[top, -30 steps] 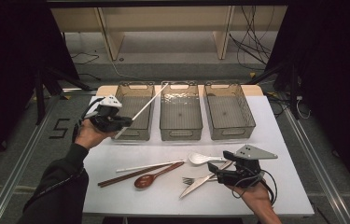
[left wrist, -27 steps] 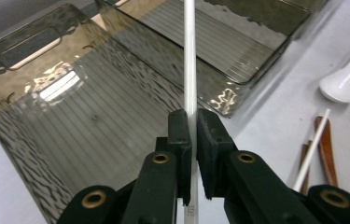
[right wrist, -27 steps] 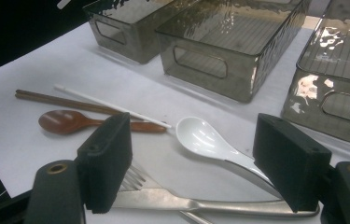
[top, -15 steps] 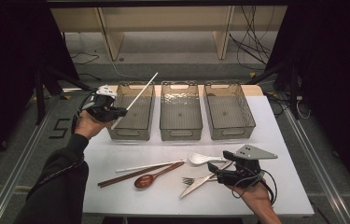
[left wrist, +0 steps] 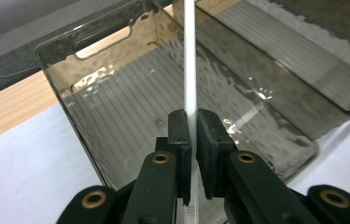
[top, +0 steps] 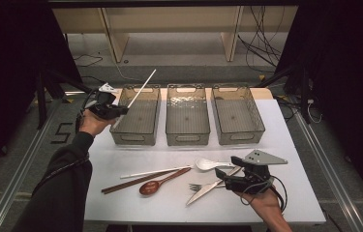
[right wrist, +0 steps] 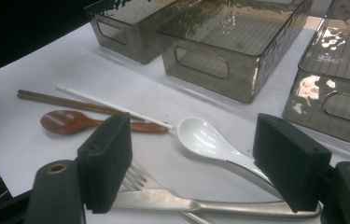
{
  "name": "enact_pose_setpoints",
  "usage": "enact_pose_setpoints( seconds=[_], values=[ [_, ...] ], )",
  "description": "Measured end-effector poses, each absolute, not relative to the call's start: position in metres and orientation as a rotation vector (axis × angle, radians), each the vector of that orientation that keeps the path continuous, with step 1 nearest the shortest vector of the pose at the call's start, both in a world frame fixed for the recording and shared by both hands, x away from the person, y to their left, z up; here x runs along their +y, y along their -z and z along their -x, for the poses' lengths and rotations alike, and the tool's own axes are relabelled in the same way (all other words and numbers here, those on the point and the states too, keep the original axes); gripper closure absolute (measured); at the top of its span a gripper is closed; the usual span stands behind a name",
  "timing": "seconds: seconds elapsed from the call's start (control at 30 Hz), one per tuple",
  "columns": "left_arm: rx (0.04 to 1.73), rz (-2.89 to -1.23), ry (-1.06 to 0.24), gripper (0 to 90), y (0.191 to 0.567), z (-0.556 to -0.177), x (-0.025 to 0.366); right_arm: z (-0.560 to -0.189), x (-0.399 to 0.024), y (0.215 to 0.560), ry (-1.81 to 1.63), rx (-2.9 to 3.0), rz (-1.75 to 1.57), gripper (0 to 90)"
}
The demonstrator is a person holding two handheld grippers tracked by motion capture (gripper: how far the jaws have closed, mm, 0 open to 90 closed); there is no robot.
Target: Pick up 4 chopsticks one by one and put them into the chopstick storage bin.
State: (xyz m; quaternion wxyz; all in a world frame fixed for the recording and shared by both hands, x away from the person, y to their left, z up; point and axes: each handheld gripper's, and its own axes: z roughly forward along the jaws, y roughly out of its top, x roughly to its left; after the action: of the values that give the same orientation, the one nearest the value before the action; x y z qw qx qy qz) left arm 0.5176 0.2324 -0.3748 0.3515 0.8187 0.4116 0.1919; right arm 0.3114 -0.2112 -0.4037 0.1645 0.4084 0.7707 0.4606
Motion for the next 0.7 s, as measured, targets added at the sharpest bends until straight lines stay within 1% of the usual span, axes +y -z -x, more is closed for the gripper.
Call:
enact_pose_setpoints(
  seconds=[0.7],
  values=[
    [1.118, -2.108, -0.504, 83.8, 0.391, -0.528, 0.23, -0.311, -0.212, 0.404, -1.32, 2.197, -1.162, 29.3]
  ],
)
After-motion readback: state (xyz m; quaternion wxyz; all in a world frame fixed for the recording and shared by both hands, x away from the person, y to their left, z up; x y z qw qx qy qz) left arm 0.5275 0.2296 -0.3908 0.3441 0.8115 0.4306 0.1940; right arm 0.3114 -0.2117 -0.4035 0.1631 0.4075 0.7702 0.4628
